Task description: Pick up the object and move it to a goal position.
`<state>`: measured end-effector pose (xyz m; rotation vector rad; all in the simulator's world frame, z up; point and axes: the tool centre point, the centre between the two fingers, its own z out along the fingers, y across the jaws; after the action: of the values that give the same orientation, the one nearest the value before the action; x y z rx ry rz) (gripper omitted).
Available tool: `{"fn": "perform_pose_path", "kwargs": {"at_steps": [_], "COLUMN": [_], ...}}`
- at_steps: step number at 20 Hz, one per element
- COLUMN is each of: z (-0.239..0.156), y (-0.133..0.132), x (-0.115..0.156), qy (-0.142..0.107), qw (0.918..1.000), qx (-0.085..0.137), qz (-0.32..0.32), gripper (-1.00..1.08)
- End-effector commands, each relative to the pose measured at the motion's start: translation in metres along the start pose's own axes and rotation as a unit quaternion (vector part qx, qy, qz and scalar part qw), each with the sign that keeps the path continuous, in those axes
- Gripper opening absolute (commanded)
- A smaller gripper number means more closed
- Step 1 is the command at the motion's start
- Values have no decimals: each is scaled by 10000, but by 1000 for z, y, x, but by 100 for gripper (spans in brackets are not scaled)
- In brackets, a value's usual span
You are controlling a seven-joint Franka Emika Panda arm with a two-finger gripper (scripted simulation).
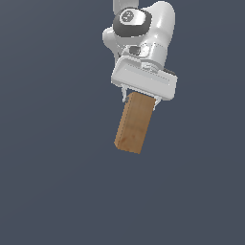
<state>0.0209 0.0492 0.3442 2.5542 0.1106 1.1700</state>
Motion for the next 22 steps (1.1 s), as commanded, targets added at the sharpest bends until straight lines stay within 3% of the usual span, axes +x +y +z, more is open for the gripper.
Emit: {"fn": "perform_pose_path", "kwargs": {"at_steps": [1,11,22], "z": [-8,-42,-96], "y": [2,0,-7], "x": [13,50,90], "qy": [203,971,1994], "qw": [9997,9933,9706], "qx": [-93,-568,-1228], "qz": [64,276,555], "gripper": [-100,-100,-100]}}
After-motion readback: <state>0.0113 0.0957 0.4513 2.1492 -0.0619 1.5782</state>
